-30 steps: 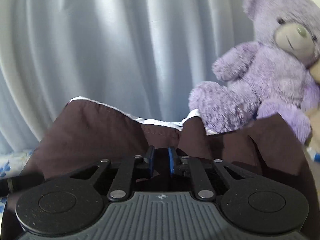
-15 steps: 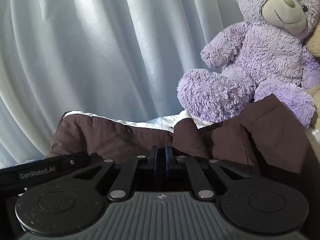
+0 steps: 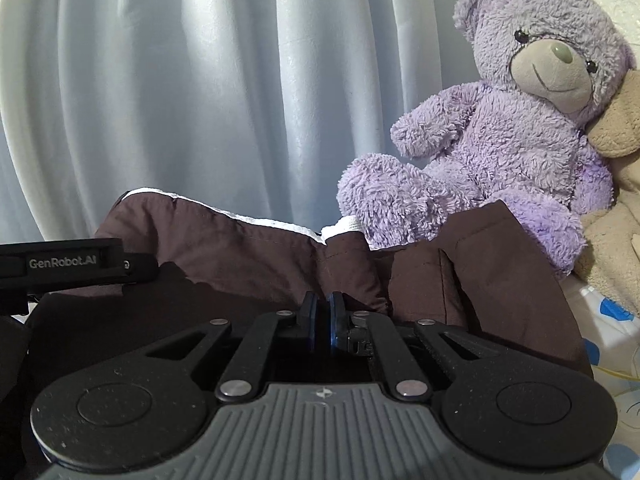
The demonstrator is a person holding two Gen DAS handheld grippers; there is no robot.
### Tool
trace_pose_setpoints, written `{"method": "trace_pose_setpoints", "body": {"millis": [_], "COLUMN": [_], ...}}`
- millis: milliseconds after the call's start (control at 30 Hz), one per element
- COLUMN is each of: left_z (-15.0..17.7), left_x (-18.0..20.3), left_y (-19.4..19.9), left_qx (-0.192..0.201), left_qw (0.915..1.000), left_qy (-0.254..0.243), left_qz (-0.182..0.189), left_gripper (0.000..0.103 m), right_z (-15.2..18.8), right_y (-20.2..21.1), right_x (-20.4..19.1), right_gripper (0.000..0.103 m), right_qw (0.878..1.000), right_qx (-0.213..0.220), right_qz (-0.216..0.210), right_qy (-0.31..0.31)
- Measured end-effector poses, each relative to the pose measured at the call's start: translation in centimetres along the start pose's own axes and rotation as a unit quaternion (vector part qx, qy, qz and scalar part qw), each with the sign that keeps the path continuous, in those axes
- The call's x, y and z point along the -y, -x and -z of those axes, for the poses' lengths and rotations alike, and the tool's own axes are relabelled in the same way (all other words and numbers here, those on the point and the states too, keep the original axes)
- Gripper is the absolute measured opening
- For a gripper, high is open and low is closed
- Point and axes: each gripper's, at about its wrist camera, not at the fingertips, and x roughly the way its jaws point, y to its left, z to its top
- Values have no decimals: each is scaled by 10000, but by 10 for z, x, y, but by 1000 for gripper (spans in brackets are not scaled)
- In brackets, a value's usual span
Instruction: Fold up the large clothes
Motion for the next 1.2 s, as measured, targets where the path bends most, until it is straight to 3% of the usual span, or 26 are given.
{"method": "trace_pose_setpoints", "body": {"millis": [67,167,233,267,333,400,500,567,667,700,767,900,1033,1200], "left_z": [-5,0,11,16,24,27,28,29,26,26,26,21,15,8], "left_x": [-13,-39,-64,-76,-95,-105,-102,-99,-100,-101,-103,-109,-125,-171], "left_y": [16,45,59,62,61,56,50,46,42,41,45,58,80,117], "left_qx": [-137,-420,-625,-779,-1069,-1176,-1142,-1142,-1191,-1201,-1172,-1088,-903,-609], "left_qw": [9994,9963,9906,9860,9742,9656,9661,9663,9645,9639,9644,9662,9708,9783], "left_qy": [124,95,306,469,851,1141,1090,1070,1064,1093,1129,1217,1368,1500], "left_qz": [290,743,1179,1400,1796,2017,2041,2044,2103,2109,2086,1995,1751,1292], "left_gripper": [103,103,103,103,103,103,103,103,103,103,100,94,92,91], "right_z": [-5,-10,-11,-10,-10,-7,6,18,22,22,16,0,-17,-20], "right_y": [10,38,64,77,91,87,57,39,23,19,18,26,25,4], "right_x": [10,24,36,46,72,99,134,141,120,110,87,67,29,-27], "right_gripper": [10,27,78,84,85,86,86,86,82,70,68,53,50,50], "right_qw": [9989,9960,9971,9974,9959,9904,9623,9413,9422,9429,9552,9545,9556,9413], "right_qx": [-93,-289,-275,-207,-283,-622,-1371,-1631,-1748,-1791,-1798,-1768,-1850,-2188], "right_qz": [-245,-502,-280,-241,-159,-253,-989,-1357,-1664,-1747,-1553,-1741,-1901,-2335], "right_qy": [-393,-677,-645,-651,-839,-1211,-2131,-2627,-2324,-2199,-1767,-1653,-1283,-1076]}}
